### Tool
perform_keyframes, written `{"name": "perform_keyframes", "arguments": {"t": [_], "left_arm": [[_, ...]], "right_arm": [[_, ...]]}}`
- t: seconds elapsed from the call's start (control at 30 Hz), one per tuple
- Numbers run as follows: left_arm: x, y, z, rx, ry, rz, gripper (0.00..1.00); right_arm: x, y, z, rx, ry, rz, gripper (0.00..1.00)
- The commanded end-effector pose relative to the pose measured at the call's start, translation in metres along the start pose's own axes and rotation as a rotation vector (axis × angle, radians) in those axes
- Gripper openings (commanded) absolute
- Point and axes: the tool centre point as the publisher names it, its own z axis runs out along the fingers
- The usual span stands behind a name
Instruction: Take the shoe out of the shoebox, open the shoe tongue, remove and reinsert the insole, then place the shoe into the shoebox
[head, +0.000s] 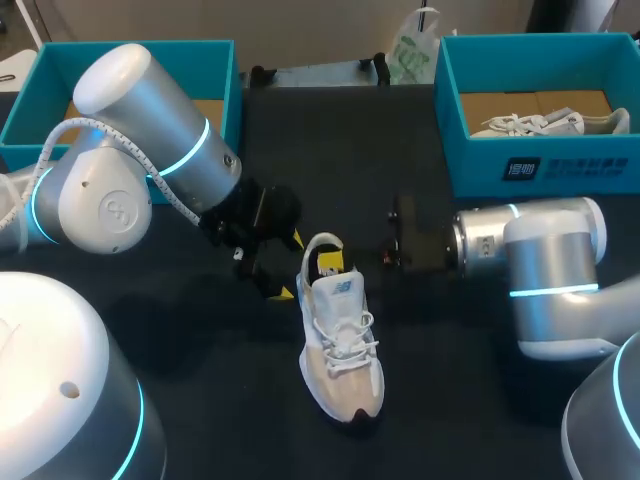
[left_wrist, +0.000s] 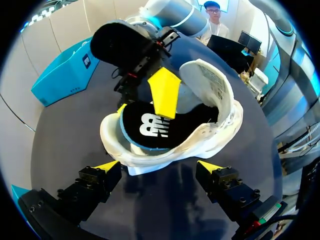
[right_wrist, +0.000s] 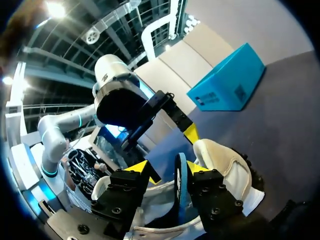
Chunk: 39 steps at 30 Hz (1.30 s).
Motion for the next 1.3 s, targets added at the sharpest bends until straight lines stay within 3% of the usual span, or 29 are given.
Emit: {"name": "perform_keyframes", "arguments": {"t": [0.03,0.1,0.2,0.43,0.6,0.77,0.87,1.07,1.17,1.3], "left_arm": [[0.0,0.0,0.001,-0.001,0.0,0.0,1.0],[0.0,0.0,0.001,-0.001,0.0,0.0,1.0],[0.0,0.0,0.001,-0.001,0.0,0.0,1.0],[0.0,0.0,0.001,-0.001,0.0,0.0,1.0],[0.0,0.0,0.001,-0.001,0.0,0.0,1.0],[0.0,0.0,0.001,-0.001,0.0,0.0,1.0],[0.0,0.0,0.001,-0.001,0.0,0.0,1.0],[0.002,-0.001,-0.003,0.0,0.009,0.02,1.0],[0.003,-0.002,-0.008,0.004,0.009,0.029,1.0],[0.002,0.0,-0.014,-0.004,0.006,0.038,1.0]], "right_arm": [[-0.007,0.005,0.002,0.007,0.015,0.003,0.37],[-0.008,0.006,0.003,0.008,0.019,0.003,0.31],[-0.013,0.005,0.003,0.01,0.014,0.016,0.0],[-0.022,-0.018,0.002,0.024,-0.012,0.086,0.0],[-0.016,-0.035,-0.001,0.04,-0.047,0.124,0.0],[-0.009,-0.03,-0.003,0.057,-0.068,0.11,0.0],[-0.008,-0.024,-0.003,0.073,-0.068,0.093,0.29],[-0.01,-0.012,-0.004,0.132,-0.055,0.104,0.55],[-0.008,-0.006,-0.006,0.176,-0.064,0.111,0.79],[-0.005,-0.001,-0.01,0.234,-0.087,0.12,0.97]]}}
